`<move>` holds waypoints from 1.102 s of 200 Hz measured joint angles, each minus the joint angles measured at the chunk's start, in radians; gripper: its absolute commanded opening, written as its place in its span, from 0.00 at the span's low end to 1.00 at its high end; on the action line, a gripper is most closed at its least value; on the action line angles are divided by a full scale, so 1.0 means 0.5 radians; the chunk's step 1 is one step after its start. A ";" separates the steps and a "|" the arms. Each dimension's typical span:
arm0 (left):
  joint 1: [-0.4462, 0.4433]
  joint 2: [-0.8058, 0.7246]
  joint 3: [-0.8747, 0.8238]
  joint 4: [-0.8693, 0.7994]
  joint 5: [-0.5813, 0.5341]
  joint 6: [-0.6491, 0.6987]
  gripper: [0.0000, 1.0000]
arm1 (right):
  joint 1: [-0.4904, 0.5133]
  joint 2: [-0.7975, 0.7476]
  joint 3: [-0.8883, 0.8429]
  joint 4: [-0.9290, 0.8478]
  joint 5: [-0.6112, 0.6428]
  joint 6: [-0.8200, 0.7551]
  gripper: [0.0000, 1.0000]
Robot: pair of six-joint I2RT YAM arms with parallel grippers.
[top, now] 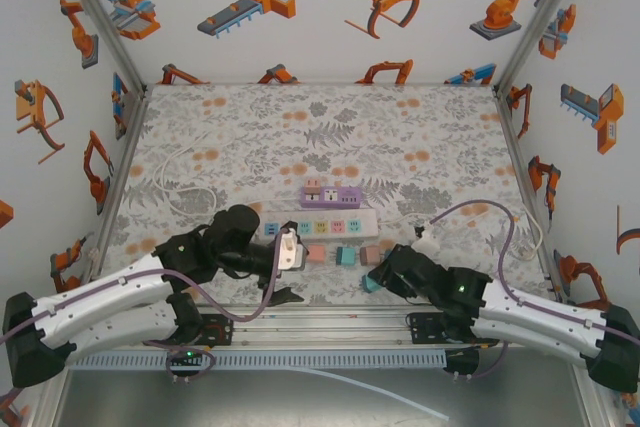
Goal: Pull the plug off the socket
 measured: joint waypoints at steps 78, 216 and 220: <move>0.000 0.025 -0.001 0.031 -0.002 -0.003 0.97 | 0.000 -0.066 0.031 -0.233 0.077 0.011 0.49; 0.064 -0.018 -0.041 0.253 -0.380 -0.304 0.98 | -0.043 0.374 0.774 0.061 0.436 -1.859 0.65; 0.078 -0.018 -0.041 0.263 -0.402 -0.343 0.98 | -0.066 0.399 0.790 0.100 0.405 -1.958 0.64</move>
